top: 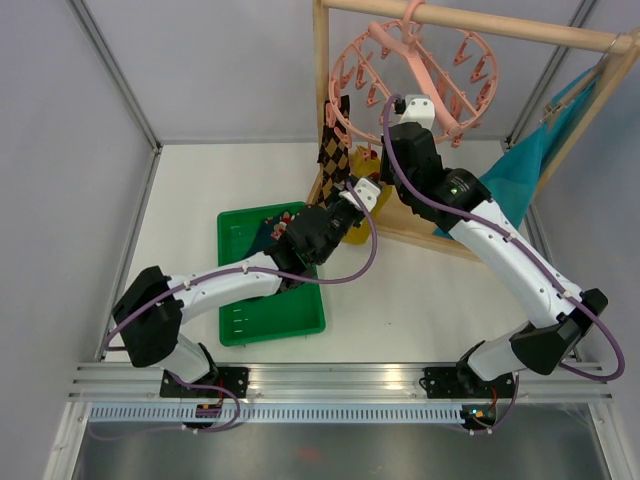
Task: Clip the socks to the hanger
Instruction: Clamp the sock onto the hanger.
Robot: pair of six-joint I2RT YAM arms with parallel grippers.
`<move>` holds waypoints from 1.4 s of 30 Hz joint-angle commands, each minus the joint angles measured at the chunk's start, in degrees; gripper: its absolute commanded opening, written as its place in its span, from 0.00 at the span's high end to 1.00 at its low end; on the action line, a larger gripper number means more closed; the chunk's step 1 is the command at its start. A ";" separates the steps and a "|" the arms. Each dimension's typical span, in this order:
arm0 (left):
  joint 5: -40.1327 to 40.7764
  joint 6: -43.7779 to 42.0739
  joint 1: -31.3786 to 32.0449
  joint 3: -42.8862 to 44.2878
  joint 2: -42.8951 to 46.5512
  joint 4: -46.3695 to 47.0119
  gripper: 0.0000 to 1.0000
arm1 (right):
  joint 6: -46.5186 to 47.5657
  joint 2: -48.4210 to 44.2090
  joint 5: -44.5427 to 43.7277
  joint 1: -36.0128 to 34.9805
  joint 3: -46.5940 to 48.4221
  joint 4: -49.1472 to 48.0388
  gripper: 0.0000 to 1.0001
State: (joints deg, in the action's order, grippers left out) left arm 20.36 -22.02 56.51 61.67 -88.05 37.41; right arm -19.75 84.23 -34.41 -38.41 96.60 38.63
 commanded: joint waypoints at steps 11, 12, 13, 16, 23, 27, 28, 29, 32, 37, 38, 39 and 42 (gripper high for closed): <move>5.21 -1.80 0.44 5.13 -3.09 3.37 0.98 | 0.50 0.06 2.24 -0.35 2.28 1.45 1.00; 5.22 -1.80 0.44 5.39 -3.27 3.46 0.98 | 0.59 -0.11 2.51 -0.35 2.28 1.45 1.00; 5.22 -1.71 0.44 5.65 -3.27 3.55 0.98 | 0.67 -0.20 2.86 -0.35 2.28 1.71 1.00; 5.22 -1.62 0.44 6.79 -4.14 2.76 0.98 | 0.85 -0.82 3.65 -0.35 2.02 1.54 1.00; 2.85 1.28 -0.52 6.53 -3.80 1.70 0.98 | 1.47 -2.05 6.81 -0.35 0.96 1.01 1.00; 2.32 2.24 -0.61 5.75 -3.18 2.75 0.98 | 1.64 -2.66 6.38 -0.35 0.52 1.27 1.00; 2.40 2.33 -0.61 5.31 -2.92 3.37 0.98 | 1.73 -2.66 5.94 -0.35 0.52 1.27 1.00; 2.40 2.51 -0.61 4.78 -2.83 3.63 0.98 | 1.90 -2.66 5.24 -0.35 0.52 1.36 1.00; 2.40 2.68 -0.61 3.55 -1.95 4.86 0.98 | 2.43 -2.66 5.15 -0.43 0.61 1.27 1.00; 0.91 2.33 -0.79 1.00 -0.46 9.43 0.98 | 3.57 -2.75 5.76 -0.35 0.61 0.48 1.00; 0.91 2.33 -0.79 0.74 -0.28 9.70 0.98 | 3.84 -2.75 5.76 -0.35 0.70 0.48 1.00; 0.91 2.25 -0.79 0.56 -0.19 9.96 0.98 | 3.93 -2.66 5.59 -0.35 0.79 0.39 1.00; 0.12 2.16 -0.79 -0.41 0.51 11.28 0.98 | 4.37 -2.66 5.06 -0.43 1.05 0.04 0.99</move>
State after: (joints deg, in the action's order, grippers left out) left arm 22.06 -21.10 55.94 62.04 -90.76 43.48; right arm -16.69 83.05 -29.17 -38.41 96.90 38.61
